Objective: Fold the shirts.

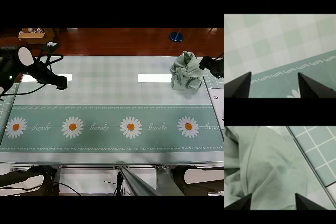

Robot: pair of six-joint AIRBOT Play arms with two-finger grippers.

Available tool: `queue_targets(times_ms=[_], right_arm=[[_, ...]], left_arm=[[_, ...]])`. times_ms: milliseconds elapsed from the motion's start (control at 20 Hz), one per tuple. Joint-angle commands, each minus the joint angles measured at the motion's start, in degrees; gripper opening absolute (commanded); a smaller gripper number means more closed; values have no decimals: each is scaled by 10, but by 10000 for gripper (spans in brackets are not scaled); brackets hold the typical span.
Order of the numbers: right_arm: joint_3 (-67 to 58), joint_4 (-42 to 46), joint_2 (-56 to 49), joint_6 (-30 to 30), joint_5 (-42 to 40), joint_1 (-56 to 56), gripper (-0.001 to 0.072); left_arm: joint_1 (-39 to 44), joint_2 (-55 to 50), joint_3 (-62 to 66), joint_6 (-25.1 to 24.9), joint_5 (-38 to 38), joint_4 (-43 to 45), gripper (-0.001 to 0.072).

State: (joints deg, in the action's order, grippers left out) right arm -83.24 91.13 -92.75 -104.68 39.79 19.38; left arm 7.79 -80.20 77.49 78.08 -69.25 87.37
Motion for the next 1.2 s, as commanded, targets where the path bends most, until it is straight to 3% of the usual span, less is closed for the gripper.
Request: queue_targets(times_ms=[0, 150, 200, 250, 350, 450, 700, 1150], right_arm=[[-4, -13, -43, -3, -28, 12, 603], [-4, -35, -80, -3, -57, 11, 589], [-4, -45, -90, -3, -68, 11, 546], [-4, -59, -97, -3, -80, 11, 466], [-4, -85, -96, 2, -107, 11, 178], [-4, -97, -71, 26, -119, 11, 49], [-4, -96, 78, 108, -110, 11, 27], [-11, -144, 386, 116, -106, 11, 26]], left_arm=[[0, 0, 0, 0, 0, -4, 706], [0, 0, 0, 0, 0, -4, 706], [0, 0, 0, 0, 1, -4, 706], [0, 0, 0, 0, 1, -4, 706], [0, 0, 0, 0, 3, -3, 706], [0, 0, 1, 0, 2, -3, 706], [0, 6, 85, 0, -32, -3, 706], [1, 113, 340, 3, -91, -24, 706]])
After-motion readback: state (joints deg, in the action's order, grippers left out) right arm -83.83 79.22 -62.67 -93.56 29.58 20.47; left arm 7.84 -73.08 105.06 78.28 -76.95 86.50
